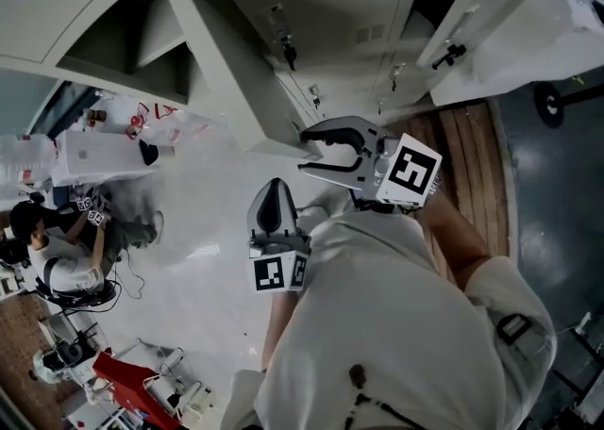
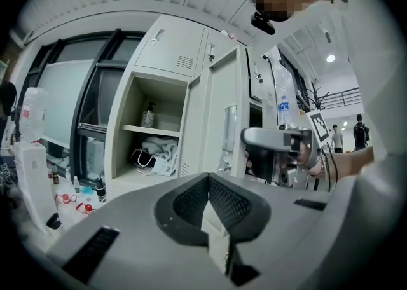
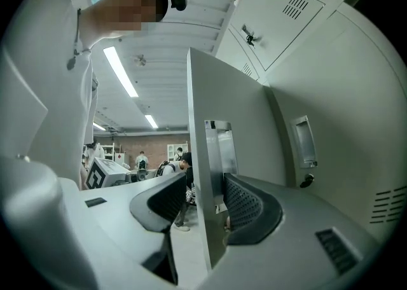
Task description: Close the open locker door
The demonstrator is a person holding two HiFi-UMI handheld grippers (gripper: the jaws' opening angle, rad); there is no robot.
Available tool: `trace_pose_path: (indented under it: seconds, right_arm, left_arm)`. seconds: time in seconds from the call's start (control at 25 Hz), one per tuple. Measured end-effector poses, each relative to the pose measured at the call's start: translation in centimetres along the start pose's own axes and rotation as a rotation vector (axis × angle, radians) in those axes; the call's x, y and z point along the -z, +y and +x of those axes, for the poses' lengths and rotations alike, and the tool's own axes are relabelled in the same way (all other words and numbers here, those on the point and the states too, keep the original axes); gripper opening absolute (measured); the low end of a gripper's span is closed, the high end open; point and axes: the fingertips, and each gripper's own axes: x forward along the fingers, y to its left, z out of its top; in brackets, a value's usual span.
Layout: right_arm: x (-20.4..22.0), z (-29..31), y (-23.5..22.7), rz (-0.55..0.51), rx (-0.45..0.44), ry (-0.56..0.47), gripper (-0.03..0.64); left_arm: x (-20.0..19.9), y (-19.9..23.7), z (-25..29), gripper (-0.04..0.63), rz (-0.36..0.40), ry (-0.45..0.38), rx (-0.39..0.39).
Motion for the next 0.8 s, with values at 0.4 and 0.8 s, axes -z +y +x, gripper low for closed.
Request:
trace_pose_path:
  seconds: [0.4, 0.8]
  right_arm:
    - [0.5, 3.1, 1.9, -0.017, -0.085, 0.029, 0.183]
    - [0.9, 6.2, 3.0, -0.049, -0.131, 0.045, 0.183]
  left_arm:
    - [0.0, 1.3, -1.2, 0.008, -0.013, -0.012, -0.047]
    - [0.5, 3.7, -2.7, 0.008, -0.059, -0.012, -0.120]
